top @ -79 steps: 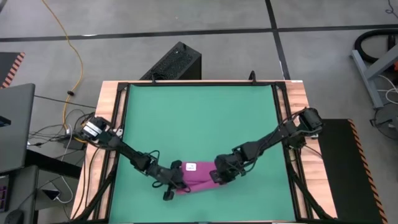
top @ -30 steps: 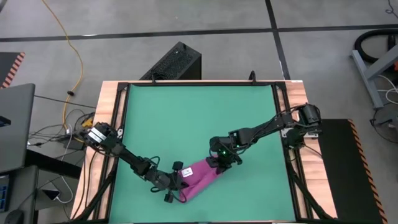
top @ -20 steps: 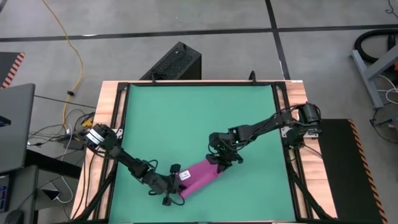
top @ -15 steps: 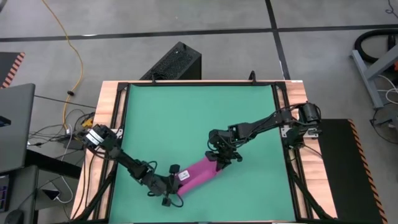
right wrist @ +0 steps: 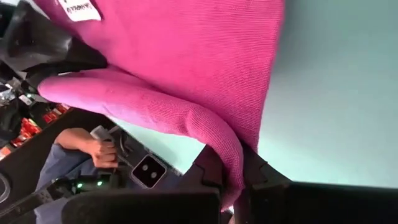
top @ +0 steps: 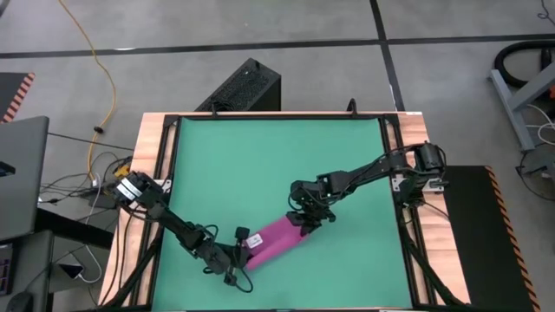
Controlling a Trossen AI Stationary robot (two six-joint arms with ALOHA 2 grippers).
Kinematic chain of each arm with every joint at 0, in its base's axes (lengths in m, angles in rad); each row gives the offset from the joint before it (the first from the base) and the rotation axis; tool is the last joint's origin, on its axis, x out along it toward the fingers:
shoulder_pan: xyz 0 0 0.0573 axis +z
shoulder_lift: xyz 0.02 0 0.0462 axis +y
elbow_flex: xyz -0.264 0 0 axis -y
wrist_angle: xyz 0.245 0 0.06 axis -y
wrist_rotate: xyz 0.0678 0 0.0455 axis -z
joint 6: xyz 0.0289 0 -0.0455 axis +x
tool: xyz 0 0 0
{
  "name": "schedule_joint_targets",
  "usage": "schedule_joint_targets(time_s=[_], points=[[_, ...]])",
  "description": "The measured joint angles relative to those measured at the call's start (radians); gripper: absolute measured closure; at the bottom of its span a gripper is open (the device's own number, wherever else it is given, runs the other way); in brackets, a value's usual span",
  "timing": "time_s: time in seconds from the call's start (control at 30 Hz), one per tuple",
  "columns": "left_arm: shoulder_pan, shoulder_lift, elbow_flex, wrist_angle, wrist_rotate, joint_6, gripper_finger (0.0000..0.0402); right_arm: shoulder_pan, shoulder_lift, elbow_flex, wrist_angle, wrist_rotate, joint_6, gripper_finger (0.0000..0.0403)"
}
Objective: Roll towel
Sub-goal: Roll the pink towel
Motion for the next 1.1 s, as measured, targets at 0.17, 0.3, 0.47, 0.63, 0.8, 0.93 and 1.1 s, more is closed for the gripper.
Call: schedule_joint_targets(time_s=[0.17,0.3,0.47,0.63,0.8,0.93,1.1], points=[[0.001,-0.002,0.000,-0.005,0.030,0.046,0.0401,-0.015,-0.003,0.015,0.012,0.002,-0.040,0.0382],[0.006,-0.005,0.001,-0.021,0.047,0.050,0.0401,-0.026,-0.003,0.026,0.010,-0.012,-0.064,0.0382],[0.000,-0.005,0.001,-0.021,0.043,0.070,0.0401,-0.052,-0.002,0.027,0.007,-0.037,-0.063,0.0382],[0.000,-0.004,0.001,-0.020,0.049,0.090,0.0401,-0.072,-0.002,0.027,0.007,-0.036,-0.083,0.0382],[0.000,-0.004,0.001,-0.020,0.067,0.128,0.0401,-0.089,-0.002,0.027,0.007,-0.039,-0.092,0.0382],[-0.001,-0.004,0.001,-0.029,0.047,0.151,0.0401,-0.096,0.021,0.028,0.010,-0.073,-0.093,0.0382],[-0.003,-0.014,0.001,-0.056,0.021,0.175,0.0401,-0.097,0.089,0.028,0.033,-0.109,-0.123,0.0382]])
